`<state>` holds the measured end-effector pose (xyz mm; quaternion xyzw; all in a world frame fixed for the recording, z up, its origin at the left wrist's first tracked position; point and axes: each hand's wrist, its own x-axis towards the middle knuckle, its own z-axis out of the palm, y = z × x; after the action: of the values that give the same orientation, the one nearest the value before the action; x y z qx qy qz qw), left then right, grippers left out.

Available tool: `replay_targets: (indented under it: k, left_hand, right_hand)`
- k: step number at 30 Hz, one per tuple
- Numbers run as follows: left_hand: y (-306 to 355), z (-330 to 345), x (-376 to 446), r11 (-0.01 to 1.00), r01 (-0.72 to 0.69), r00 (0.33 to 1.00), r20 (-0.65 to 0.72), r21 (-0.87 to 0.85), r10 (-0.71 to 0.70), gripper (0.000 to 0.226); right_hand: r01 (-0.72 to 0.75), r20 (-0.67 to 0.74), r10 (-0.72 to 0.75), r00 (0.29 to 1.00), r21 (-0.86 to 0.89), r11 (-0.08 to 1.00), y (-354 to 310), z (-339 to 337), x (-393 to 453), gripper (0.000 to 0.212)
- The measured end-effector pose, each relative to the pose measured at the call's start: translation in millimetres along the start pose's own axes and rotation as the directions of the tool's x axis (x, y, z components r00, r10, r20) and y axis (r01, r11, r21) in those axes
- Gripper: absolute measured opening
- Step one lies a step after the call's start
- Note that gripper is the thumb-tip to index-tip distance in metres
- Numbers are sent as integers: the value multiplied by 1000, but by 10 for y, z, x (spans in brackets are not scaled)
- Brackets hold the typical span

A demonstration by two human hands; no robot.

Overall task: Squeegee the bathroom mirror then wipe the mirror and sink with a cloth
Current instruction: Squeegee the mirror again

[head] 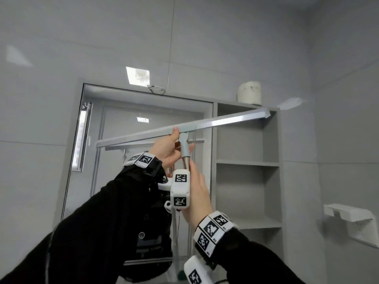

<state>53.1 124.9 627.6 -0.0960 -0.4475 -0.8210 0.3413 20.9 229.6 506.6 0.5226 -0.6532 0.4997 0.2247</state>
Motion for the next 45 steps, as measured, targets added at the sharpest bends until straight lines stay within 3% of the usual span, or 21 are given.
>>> replay_targets:
  k: [6, 10, 13, 15, 20, 22, 23, 25, 27, 28, 29, 32, 36, 40, 45]
  left_hand:
    - [-74, 178, 256, 989, -34, 999, 9, 144, 33, 28]
    - [-111, 184, 392, 981, -50, 997, -50, 187, 60, 28]
    - [-61, 227, 465, 977, -54, 994, -77, 207, 71, 30]
    - [-13, 246, 502, 936, -87, 987, -95, 341, 127, 29]
    - [123, 270, 447, 850, -178, 977, -14, 496, 213, 19]
    - [197, 238, 454, 676, -270, 934, 15, 685, 357, 20]
    - [231, 213, 465, 519, -322, 887, 61, 792, 457, 24]
    - [288, 129, 464, 25, -356, 734, 263, 934, 626, 29]
    - [336, 12, 483, -502, -237, 512, 546, 832, 663, 37]
    - [366, -51, 507, -668, -155, 444, 655, 728, 611, 45]
    - [400, -114, 551, -767, -71, 429, 714, 637, 554, 54]
    - [521, -250, 660, -842, 94, 504, 704, 531, 500, 70]
    - [645, -318, 757, -847, 215, 594, 623, 487, 509, 65]
    - [716, -322, 821, -870, 255, 666, 576, 422, 475, 62]
    - [757, -262, 885, -867, 174, 643, 613, 468, 459, 55]
  right_hand:
    - [41, 171, -41, 984, 3, 999, 159, -281, 269, 87]
    - [-57, 207, 39, 978, 85, 995, 143, -423, 409, 69]
    - [-3, 165, 5, 986, -15, 1000, 152, -446, 528, 74]
    - [17, 131, -13, 991, -27, 999, 174, -427, 601, 75]
    - [81, 6, -81, 997, -43, 996, 131, -330, 755, 75]
    - [112, -42, -115, 992, -72, 991, 118, -302, 840, 74]
    - [109, -45, -114, 993, -87, 990, 98, -296, 881, 74]
    - [77, -33, -79, 996, -69, 995, 63, -282, 978, 74]
    - [37, -22, -38, 999, -38, 999, 13, -275, 1094, 75]
    - [17, -14, -17, 1000, -35, 999, -7, -271, 1161, 76]
    - [-4, -4, 4, 1000, -36, 999, -30, -265, 1230, 76]
    - [-43, 7, 44, 999, -68, 997, -74, -230, 1396, 77]
    - [-65, -37, 59, 998, -176, 982, -140, -168, 1570, 73]
    - [-121, 9, 125, 992, -190, 974, -141, -149, 1720, 84]
    - [-151, 2, 154, 988, -185, 971, -68, -105, 1815, 83]
